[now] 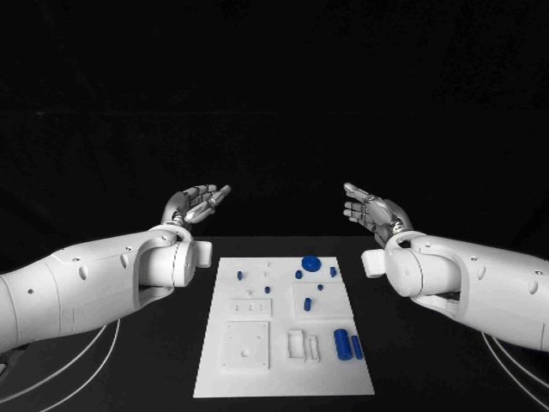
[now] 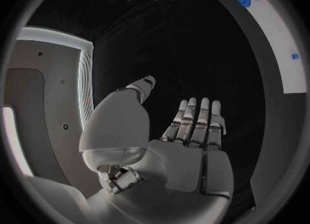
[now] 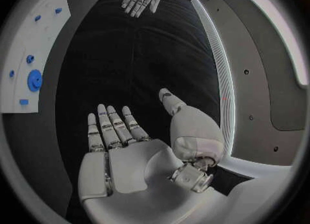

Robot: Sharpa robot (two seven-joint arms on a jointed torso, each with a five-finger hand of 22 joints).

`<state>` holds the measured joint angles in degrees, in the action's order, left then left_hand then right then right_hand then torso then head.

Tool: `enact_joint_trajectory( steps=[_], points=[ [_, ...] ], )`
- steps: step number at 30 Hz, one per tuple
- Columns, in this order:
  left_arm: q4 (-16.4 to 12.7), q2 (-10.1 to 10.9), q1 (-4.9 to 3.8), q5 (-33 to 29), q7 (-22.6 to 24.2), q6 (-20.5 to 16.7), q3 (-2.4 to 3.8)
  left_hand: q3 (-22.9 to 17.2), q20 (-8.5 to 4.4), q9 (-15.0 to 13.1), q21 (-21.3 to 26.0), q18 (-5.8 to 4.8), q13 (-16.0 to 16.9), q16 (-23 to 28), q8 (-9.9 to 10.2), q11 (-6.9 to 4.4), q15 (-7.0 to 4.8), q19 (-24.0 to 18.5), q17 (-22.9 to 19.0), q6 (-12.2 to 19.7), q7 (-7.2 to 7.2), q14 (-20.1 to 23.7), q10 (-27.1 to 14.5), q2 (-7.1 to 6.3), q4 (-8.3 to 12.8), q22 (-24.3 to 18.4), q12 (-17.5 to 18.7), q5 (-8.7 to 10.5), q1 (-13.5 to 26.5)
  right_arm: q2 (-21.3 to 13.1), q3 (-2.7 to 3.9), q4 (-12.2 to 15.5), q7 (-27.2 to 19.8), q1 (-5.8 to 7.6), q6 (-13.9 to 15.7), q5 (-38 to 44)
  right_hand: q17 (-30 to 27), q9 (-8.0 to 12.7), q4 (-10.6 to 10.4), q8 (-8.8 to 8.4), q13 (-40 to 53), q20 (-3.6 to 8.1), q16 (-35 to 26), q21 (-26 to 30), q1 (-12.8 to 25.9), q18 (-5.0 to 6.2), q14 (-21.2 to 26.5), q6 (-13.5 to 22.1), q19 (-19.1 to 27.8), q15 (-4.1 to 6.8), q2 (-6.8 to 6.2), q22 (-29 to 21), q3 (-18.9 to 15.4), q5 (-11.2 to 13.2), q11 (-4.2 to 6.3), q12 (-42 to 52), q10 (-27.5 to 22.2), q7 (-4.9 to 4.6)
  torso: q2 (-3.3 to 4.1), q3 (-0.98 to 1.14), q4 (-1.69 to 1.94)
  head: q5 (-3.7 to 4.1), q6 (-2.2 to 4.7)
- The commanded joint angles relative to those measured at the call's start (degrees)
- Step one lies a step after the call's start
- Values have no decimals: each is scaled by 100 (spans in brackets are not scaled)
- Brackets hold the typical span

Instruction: Assemble the parts on the task board

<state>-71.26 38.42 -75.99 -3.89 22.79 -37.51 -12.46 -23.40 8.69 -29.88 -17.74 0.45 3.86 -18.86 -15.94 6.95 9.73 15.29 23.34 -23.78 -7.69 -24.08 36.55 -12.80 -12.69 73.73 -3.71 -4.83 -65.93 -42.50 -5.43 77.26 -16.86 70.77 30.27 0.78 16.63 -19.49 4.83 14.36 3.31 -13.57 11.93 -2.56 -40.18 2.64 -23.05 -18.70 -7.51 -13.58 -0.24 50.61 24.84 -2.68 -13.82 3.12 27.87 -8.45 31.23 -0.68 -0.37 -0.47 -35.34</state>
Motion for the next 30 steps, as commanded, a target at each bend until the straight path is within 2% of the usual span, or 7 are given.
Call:
enact_joint_trajectory(
  steps=[1, 10, 15, 20, 25, 29, 30],
  points=[
    [153, -67, -113, -286, -343, 506, -75, -91, 27, -108, -88, -45, 20, -82, -66, 29, 31, 95, 91, -102, -25, -125, 148, -45, -50, 266, -24, -40, -261, 46, -72, -212, 910, 153, -1272, 240, 63, -63, 37, 62, 13, -49, 58, -32, -165, 68, -92, -80, -18, -30, 5, 163, 72, -30, -23, 30, 107, -486, 0, -1, -1, 0, 1],
    [218, -90, -169, -307, -374, 543, -118, -80, 26, -108, -97, -45, 20, -85, -65, 32, 32, 93, 96, -95, -21, -123, 149, -42, -64, 265, -24, -41, -278, 109, -222, -571, 1429, 449, -1926, 324, 153, -104, 239, 127, 18, -39, 149, -55, -376, 97, -168, -108, -123, -57, -11, 510, 49, -35, -52, 33, 209, -518, 0, -1, -1, 0, 1],
    [138, -16, -169, -309, -347, 561, -120, -75, 26, -109, -101, -45, 21, -86, -66, 32, 32, 91, 99, -94, -19, -123, 151, -44, -69, 264, -26, -40, -290, 232, -226, -836, 1209, 425, -1638, 1215, 335, -317, 835, 369, 79, -27, 379, -110, -772, 204, -461, -374, -486, -111, 108, 1377, -163, -522, -114, 122, 755, -590, -4, -7, -4, -18, -69],
    [64, 63, -169, -316, -56, 554, -124, 72, -10, -120, -165, -45, 45, -150, -99, 112, 54, 144, 142, -151, -135, -228, 306, 99, -60, 257, -79, -105, -442, 324, -226, -978, 1079, 404, -1400, 2256, 468, -418, 1151, 621, 147, 25, 701, -296, -1428, 490, -1045, -837, -1447, -166, -33, 2443, 208, -921, -159, 308, 1399, -664, -6, -9, 0, -38, -75],
    [-123, 235, -170, -246, 14, 855, -124, 460, -250, -132, -437, 130, 148, -548, -281, 306, 150, 886, 266, -655, -373, -1074, 1018, 448, 218, 190, -357, -325, -801, 432, -225, -1166, 946, 371, -1311, 3554, 621, -457, 1133, 848, 205, 46, 1117, -437, -1908, 831, -1965, -1432, -2430, 165, -243, 2279, 804, -927, 50, 512, 2063, -508, 25, -19, 2, -50, -53],
    [-335, 377, -172, 129, 43, 1188, -123, 458, -462, -163, -820, 408, 295, -1005, -515, 272, -24, 1824, 422, -1274, -446, -2058, 1837, 654, 535, 200, -724, -413, -1209, 514, -223, -1284, 799, 359, -1444, 4800, 880, -462, 949, 1034, 307, 65, 1552, -678, -2053, 1191, -2996, -2107, -3550, 629, -547, 2120, 1369, -1063, 320, 728, 2800, -312, 58, -24, 22, -50, -50],
    [-403, 414, -172, 235, 44, 1248, -122, 523, -505, -116, -836, 448, 300, -1005, -522, 220, -79, 2029, 401, -1448, -420, -2211, 2032, 727, 666, 135, -774, -435, -1282, 535, -222, -1296, 786, 359, -1446, 5116, 1121, -446, 936, 1068, 345, 270, 1903, -1006, -2066, 1236, -3700, -2345, -4350, 988, -577, 2155, 1381, -1163, 431, 781, 3080, -269, 93, -25, 43, -45, -25]
  ],
)
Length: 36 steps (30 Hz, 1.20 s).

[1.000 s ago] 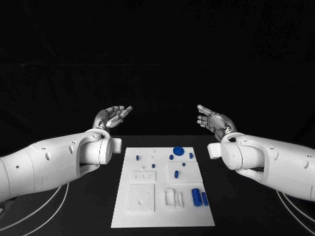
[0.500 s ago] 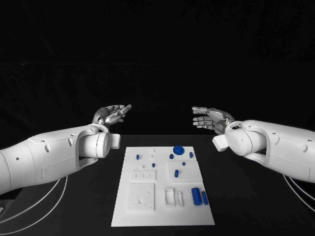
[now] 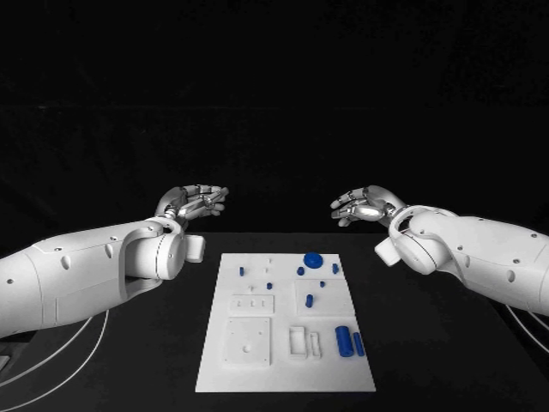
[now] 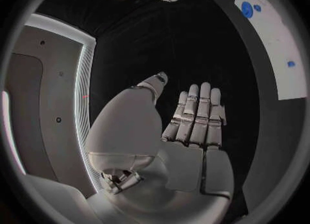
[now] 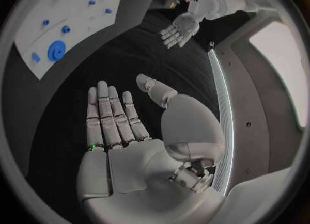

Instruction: Assemble the parts on the task board

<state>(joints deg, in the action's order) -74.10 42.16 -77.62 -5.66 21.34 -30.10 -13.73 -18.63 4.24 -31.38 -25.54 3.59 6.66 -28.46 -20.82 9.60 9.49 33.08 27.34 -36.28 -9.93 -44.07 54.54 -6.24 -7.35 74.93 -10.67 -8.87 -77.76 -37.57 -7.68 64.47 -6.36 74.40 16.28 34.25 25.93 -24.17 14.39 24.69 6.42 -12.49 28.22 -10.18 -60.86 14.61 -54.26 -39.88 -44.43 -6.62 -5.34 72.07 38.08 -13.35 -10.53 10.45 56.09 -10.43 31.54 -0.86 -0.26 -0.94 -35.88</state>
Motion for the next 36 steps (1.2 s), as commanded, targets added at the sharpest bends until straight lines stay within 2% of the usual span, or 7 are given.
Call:
enact_joint_trajectory(
  steps=[1, 5, 6, 10, 21, 27, 36],
  points=[
    [-142, 55, -9, 443, 188, 528, 5, 87, -83, 71, -47, 143, 14, -28, -21, -66, -79, 336, -17, -286, -175, -280, 317, 106, 217, -26, -91, -36, -130, 47, 3, -22, -263, -4, -48, 1898, 250, 43, -7, 16, 31, 227, 304, -271, 15, 39, -686, -275, -801, 332, -73, -21, 64, -98, 117, 28, 310, -56, 75, -9, 39, 7, 36],
    [-397, 232, -13, 666, 206, 644, 7, 176, -210, 224, -124, 177, -27, -92, 48, -147, -245, 759, 8, -596, -103, -730, 617, 261, 589, -105, -112, -4, -241, 112, 9, -7, 3, -3, -111, 3332, 726, 54, 77, 50, 85, 690, 1038, -913, -176, 39, -1864, -530, -2069, 600, -141, 156, 24, 21, 380, 90, 649, 4, 149, -15, 86, 42, 83],
    [-431, 254, -14, 671, 216, 662, 7, 170, -233, 257, -137, 172, -37, -92, 77, -154, -268, 816, 16, -618, -102, -787, 642, 284, 681, -113, -98, 17, -268, 126, 10, -6, 51, -3, -104, 3579, 976, 61, 187, 50, 101, 924, 1478, -1254, -345, 39, -2340, -591, -2613, 668, -202, 306, -14, 55, 468, 97, 722, 14, 191, -16, 108, 51, 110],
    [-661, 411, -19, 673, 181, 884, 10, 109, -277, 367, -99, 109, -87, 3, 175, -158, -269, 854, 12, -685, -93, -833, 665, 320, 979, -163, -9, 44, -225, 183, 33, 10, 332, 0, -56, 4308, 1727, 103, 224, 18, 158, 1374, 2527, -1967, -501, 39, -2481, -839, -3292, 851, -294, 469, -26, 147, 577, 82, 1004, 68, 281, -23, 169, 112, 173],
    [-1468, 746, -33, 753, 279, 1125, 37, -175, -283, 550, -24, 32, -191, 285, 351, -86, -223, 811, 39, -719, -142, -788, 678, 258, 1510, -211, 194, -113, 438, 315, 56, 91, 592, -3, -12, 5555, 2056, 172, 197, -135, 204, 1475, 3143, -2735, -525, 39, -2215, -1026, -3214, 875, -404, 446, 216, 595, 613, -126, 1269, 111, 631, -39, 295, 204, 373],
    [-1619, 797, -52, 759, 252, 1099, 56, -427, -256, 587, -33, 70, -219, 417, 379, -61, -206, 831, 91, -733, -151, -828, 706, 287, 1863, -194, 271, -106, 756, 465, 56, 35, 813, -36, -60, 6013, 2007, 189, 169, -184, 156, 1522, 3237, -2915, -497, 39, -2194, -1057, -3208, 847, -442, 435, 281, 824, 584, -273, 1252, 113, 820, -57, 300, 211, 471],
    [-1561, 729, -51, 741, 245, 1110, 58, -511, -249, 598, -36, 69, -228, 468, 393, -48, -198, 824, 120, -714, -164, -827, 695, 288, 1979, -180, 308, -93, 908, 605, 57, -105, 1039, -68, -34, 6390, 1957, 201, 124, -223, 102, 1521, 3300, -3002, -479, 39, -2185, -1063, -3184, 801, -530, 429, 356, 918, 536, -408, 1177, 126, 995, -103, 330, 233, 491]
  ],
)
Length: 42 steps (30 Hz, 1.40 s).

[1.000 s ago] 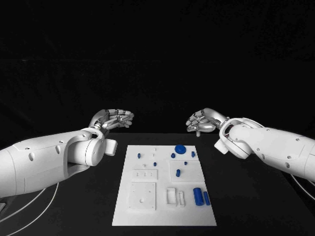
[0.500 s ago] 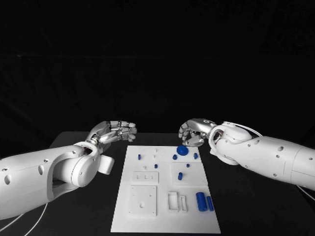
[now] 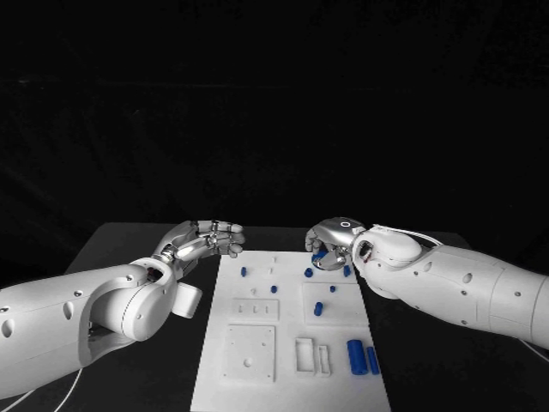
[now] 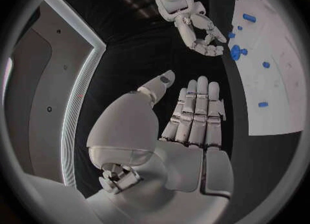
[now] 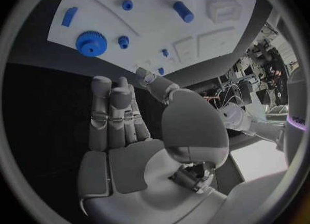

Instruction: Assemble the parts on the task board

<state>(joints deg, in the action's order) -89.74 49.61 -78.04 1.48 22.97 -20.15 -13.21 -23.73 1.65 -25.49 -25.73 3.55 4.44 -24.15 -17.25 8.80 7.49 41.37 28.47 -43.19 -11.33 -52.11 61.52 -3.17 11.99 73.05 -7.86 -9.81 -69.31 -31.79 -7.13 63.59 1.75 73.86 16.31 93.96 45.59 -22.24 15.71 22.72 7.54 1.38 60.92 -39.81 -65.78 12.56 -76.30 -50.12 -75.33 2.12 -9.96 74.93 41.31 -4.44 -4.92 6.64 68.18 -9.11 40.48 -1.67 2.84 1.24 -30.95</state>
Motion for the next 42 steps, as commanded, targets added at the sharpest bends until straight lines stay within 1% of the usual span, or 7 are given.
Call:
enact_joint_trajectory(
  steps=[1, 9, 13, 16, 28, 30, 42],
  points=[
    [-3, -13, -9, 26, 82, 112, 6, -8, 11, 9, -17, 72, -6, 43, 35, 34, 4, -7, 10, -24, -24, -21, -2, -17, 52, 8, 30, 3, 77, 29, 2, -18, 234, -17, -48, 419, -19, 10, -16, -32, -16, 133, 41, -51, 14, 244, 21, -39, -90, -78, -76, 142, 44, 37, -30, -42, -33, -6, 113, -23, 24, 12, -7],
    [-43, 15, -10, 12, 56, 118, 7, -39, 18, 11, -15, 72, -7, 69, 36, 36, 10, -17, 25, -21, -25, -18, 1, -21, 93, 15, 42, 10, 164, 79, 2, -136, 284, -91, -66, 474, -84, 39, -108, -119, -81, 125, 96, -109, 75, 244, 43, 58, -67, -126, -203, 130, 68, 116, -80, -192, -144, -16, 187, -37, 34, 10, -21],
    [-40, 22, -10, -1, 56, 123, 7, -47, 18, 11, -16, 73, -7, 74, 36, 36, 10, -17, 31, -20, -26, -21, 3, -24, 102, 17, 45, 11, 194, 101, 2, -163, 270, -113, -38, 475, -106, 43, -145, -139, -110, 141, 121, -122, 90, 244, 51, 85, -71, -144, -243, 124, 57, 117, -98, -241, -187, -10, 213, -30, 39, -6, -20],
    [-38, 26, -10, -6, 50, 126, 7, -53, 18, 11, -17, 74, -7, 77, 35, 35, 10, -17, 36, -21, -26, -24, 5, -25, 109, 19, 47, 12, 212, 116, 2, -159, 272, -117, -34, 488, -113, 42, -156, -141, -118, 145, 131, -125, 89, 244, 53, 85, -73, -148, -246, 122, 57, 118, -102, -250, -191, -9, 227, -23, 44, -14, -21],
    [-78, 33, -18, -7, 40, 136, 10, -69, 18, 11, -19, 76, -7, 88, 35, 36, 9, -17, 46, -19, -26, -26, 6, -30, 126, 24, 53, 18, 257, 229, 2, -315, 287, -170, -41, 520, -145, 32, -234, -135, -132, 150, 177, -142, 92, 244, 58, 60, -79, -145, -212, 118, 80, 131, -97, -251, -141, -9, 272, -36, 33, -45, -26],
    [-80, 32, -19, -7, 52, 112, 10, -71, 18, 11, -19, 77, -7, 89, 35, 36, 9, -17, 47, -19, -26, -27, 6, -30, 127, 24, 54, 19, 261, 229, 3, -332, 310, -181, -56, 502, -150, 31, -245, -134, -134, 150, 184, -144, 93, 244, 59, 56, -78, -143, -207, 118, 84, 131, -96, -249, -131, -10, 251, -19, 90, 20, -51],
    [-85, 47, -20, -9, 54, 98, 10, -87, 18, 10, -21, 78, -7, 98, 32, 34, 9, -17, 57, -23, -24, -29, 11, -35, 144, 28, 57, 22, 291, 270, 3, -369, 384, -209, 37, 558, -175, 30, -287, -143, -147, 150, 208, -153, 98, 244, 67, 58, -75, -141, -183, 118, 108, 123, -94, -260, -122, -25, 323, -35, 103, 40, -36]
  ],
)
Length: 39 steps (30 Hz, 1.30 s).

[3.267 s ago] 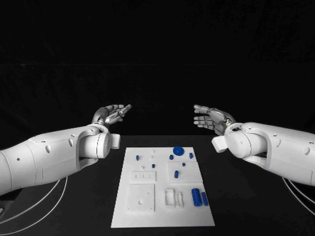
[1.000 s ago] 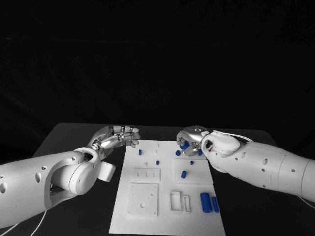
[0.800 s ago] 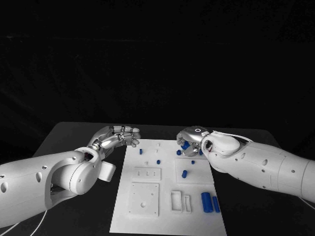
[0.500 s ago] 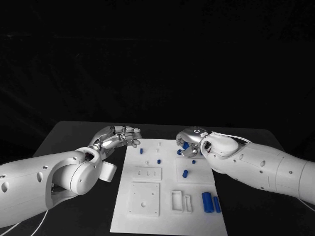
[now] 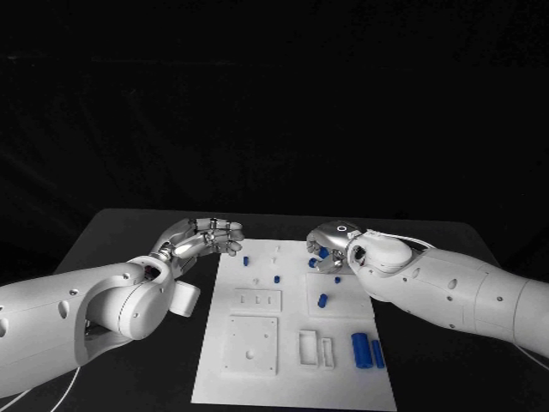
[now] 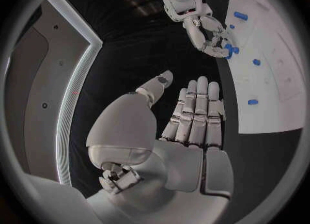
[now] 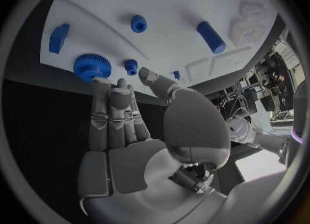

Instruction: Assemble the parts on the task board

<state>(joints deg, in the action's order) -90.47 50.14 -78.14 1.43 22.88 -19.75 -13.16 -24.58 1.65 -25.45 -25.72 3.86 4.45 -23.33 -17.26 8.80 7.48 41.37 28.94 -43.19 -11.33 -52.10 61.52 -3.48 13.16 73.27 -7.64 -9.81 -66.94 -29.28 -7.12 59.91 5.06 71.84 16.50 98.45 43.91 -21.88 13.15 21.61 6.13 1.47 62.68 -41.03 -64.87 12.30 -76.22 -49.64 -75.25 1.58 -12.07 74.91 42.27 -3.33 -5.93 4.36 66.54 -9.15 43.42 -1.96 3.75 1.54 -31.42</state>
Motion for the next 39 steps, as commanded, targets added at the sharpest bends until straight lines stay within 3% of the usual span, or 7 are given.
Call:
enact_joint_trajectory(
  steps=[1, 23, 39],
  points=[
    [-12, -8, -10, -4, 63, 57, 6, -3, 17, 6, -22, 48, -8, 19, 33, 35, 11, -18, 10, -22, -24, -29, 11, -5, 29, 6, 36, 22, 57, 23, 1, -1, 53, -10, 10, 109, -7, -6, -30, -32, -7, 141, 33, -31, 7, 270, 59, 9, -84, -87, 27, 120, 13, 12, 8, -33, 42, -22, 34, -10, 15, 12, 8],
    [-1, 7, -11, -26, 44, 67, 6, -18, 20, 5, -21, 47, -8, 30, 31, 36, 13, -21, 18, -22, -24, -26, 12, -5, 37, 9, 41, 26, 95, 67, 1, -109, 106, -87, -53, 192, -77, -40, -37, 16, 39, 130, 95, -83, -14, 270, 73, -120, -72, -28, 117, 128, 82, 34, 71, 37, 263, -5, 77, -22, -4, -24, -9],
    [17, -5, -11, -28, 28, 78, 6, -27, 20, 5, -22, 48, -8, 37, 31, 36, 14, -22, 23, -21, -24, -25, 11, -5, 43, 12, 45, 29, 112, 76, 1, -80, 127, -87, -44, 240, -171, -141, -36, 144, 234, 130, 185, -295, 99, 270, 98, -415, -100, 113, 248, 152, 166, 54, 214, 165, 634, 125, 99, -30, 0, -16, -27]
  ],
)
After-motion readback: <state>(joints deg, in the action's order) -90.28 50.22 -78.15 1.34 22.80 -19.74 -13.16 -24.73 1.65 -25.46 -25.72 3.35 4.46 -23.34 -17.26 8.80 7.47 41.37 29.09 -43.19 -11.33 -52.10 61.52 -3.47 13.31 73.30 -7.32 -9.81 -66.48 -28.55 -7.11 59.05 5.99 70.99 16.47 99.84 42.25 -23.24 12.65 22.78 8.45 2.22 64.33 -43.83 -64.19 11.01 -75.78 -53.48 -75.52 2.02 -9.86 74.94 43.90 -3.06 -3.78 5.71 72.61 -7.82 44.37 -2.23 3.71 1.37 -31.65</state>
